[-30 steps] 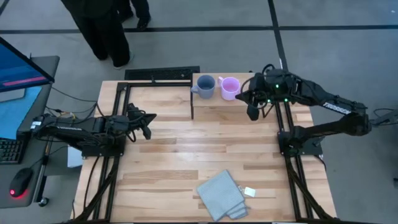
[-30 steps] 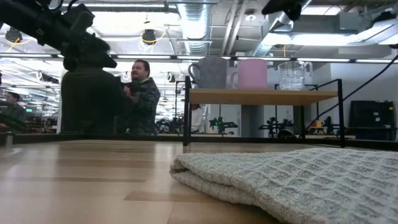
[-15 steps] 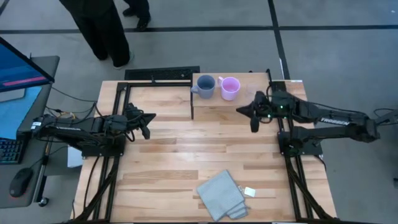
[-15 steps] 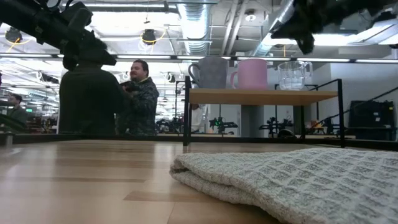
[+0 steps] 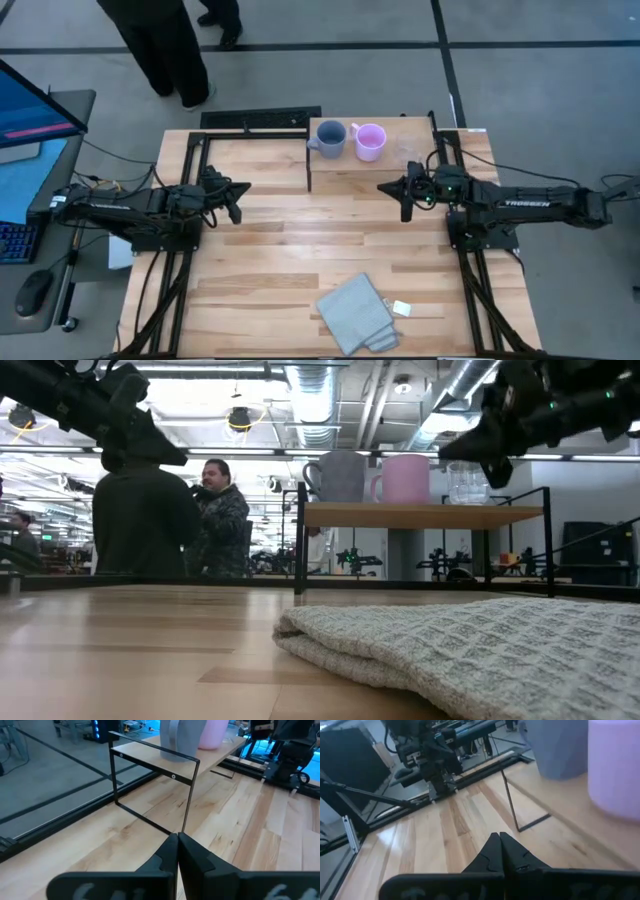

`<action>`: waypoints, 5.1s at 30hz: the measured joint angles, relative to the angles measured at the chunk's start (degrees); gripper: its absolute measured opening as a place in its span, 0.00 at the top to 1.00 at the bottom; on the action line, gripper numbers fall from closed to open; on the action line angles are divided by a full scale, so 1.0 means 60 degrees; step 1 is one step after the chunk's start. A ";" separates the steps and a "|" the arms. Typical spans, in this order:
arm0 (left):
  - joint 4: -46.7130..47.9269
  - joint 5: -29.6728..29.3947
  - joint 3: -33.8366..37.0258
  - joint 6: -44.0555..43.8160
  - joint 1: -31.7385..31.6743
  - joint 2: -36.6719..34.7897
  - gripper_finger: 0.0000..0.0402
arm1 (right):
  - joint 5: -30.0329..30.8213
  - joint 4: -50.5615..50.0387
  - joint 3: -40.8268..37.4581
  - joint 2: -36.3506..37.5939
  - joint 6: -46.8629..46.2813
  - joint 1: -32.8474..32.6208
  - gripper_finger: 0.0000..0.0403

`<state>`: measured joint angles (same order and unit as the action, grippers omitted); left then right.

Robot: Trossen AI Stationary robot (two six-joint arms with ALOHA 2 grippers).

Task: Stack small to large cups/mugs on shelf
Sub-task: Return to Home Position

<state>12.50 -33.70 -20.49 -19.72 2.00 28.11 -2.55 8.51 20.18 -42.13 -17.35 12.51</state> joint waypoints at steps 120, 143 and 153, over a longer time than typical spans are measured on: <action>-0.2865 0.1990 0.3351 -0.0826 -0.2233 0.0001 1.00 | 0.0693 -0.1286 -0.3319 0.0025 -0.1229 0.0732 0.92; -0.2865 0.1994 0.3351 -0.0825 -0.2233 0.0001 1.00 | 0.0689 -0.1286 -0.3319 0.0025 -0.0177 0.0732 0.93; -0.2865 0.1991 0.3351 -0.0821 -0.2233 0.0001 1.00 | 0.0689 -0.1286 -0.3319 0.0025 -0.0177 0.0732 0.92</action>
<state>-4.69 -21.76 -0.38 -24.64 -11.40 28.12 1.58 0.80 0.27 -41.98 -18.41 16.91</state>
